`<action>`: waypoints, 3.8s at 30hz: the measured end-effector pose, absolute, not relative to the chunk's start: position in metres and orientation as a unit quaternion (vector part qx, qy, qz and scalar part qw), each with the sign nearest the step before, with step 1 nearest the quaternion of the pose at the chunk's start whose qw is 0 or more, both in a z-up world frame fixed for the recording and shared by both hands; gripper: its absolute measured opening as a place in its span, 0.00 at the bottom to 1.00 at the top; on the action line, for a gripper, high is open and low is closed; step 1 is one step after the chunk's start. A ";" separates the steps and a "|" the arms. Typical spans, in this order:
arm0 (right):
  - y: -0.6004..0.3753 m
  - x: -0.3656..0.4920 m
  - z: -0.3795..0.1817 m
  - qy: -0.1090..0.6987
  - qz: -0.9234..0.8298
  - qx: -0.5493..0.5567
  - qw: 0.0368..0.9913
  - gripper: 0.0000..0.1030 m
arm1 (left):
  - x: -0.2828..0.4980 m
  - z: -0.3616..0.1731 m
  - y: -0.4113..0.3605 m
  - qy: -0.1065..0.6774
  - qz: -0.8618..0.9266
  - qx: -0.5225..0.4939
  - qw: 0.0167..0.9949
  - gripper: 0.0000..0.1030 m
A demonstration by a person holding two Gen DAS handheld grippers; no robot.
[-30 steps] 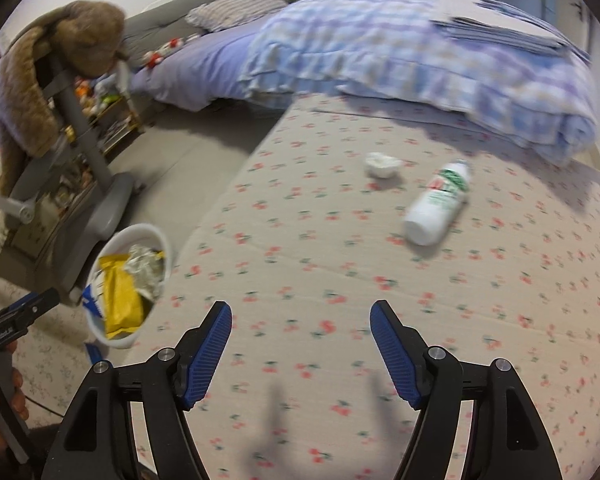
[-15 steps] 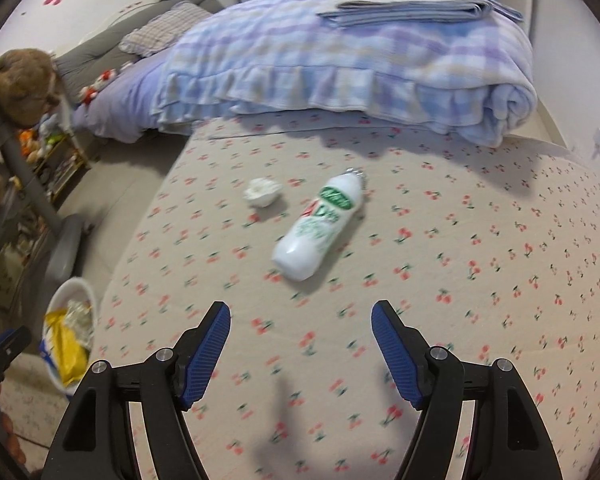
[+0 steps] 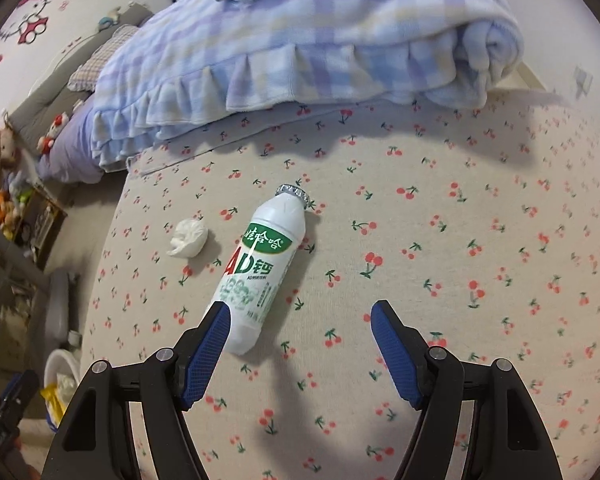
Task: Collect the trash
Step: 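Move the right tool to the white AD milk bottle and grasp it, then grasp the small white tissue ball with the left tool while the right tool holds the bottle, then carry the tissue ball and milk bottle over the white bin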
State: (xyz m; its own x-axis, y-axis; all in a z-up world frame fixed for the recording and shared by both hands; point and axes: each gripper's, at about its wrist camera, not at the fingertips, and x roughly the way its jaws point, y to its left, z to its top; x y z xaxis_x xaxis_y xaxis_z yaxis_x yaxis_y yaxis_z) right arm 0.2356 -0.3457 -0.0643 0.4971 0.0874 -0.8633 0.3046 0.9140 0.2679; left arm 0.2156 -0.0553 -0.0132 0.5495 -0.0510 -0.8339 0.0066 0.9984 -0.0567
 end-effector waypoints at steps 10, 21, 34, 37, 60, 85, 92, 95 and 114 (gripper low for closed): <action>-0.331 0.255 -0.078 0.495 -0.037 0.224 0.839 0.52 | 0.241 -0.022 -0.096 0.464 -0.016 -0.029 0.885 0.95; -0.361 0.234 -0.072 0.496 -0.024 0.254 0.830 0.36 | 0.263 -0.041 -0.150 0.427 -0.093 -0.038 0.899 0.81; -0.446 0.177 -0.061 0.504 -0.071 0.213 0.834 0.36 | 0.276 -0.075 -0.227 0.410 -0.162 -0.002 0.898 0.45; -0.454 0.169 -0.060 0.506 -0.072 0.199 0.836 0.36 | 0.283 -0.080 -0.223 0.424 -0.159 -0.016 0.892 0.31; -0.453 0.126 -0.035 0.492 -0.078 0.177 0.849 0.36 | 0.236 -0.046 -0.190 0.432 -0.193 -0.005 0.881 0.07; -0.322 0.111 -0.009 0.479 0.009 0.108 0.871 0.36 | 0.150 -0.005 -0.028 0.431 -0.136 -0.001 0.892 0.07; -0.282 0.116 -0.013 0.487 0.037 0.091 0.868 0.36 | 0.140 -0.008 0.029 0.435 -0.102 -0.022 0.894 0.07; -0.259 0.121 -0.015 0.489 0.053 0.080 0.867 0.36 | 0.137 -0.009 0.055 0.437 -0.082 -0.036 0.895 0.07; -0.081 0.161 -0.026 0.492 0.196 0.045 0.847 0.36 | 0.156 -0.034 0.123 0.481 -0.029 -0.098 0.871 0.08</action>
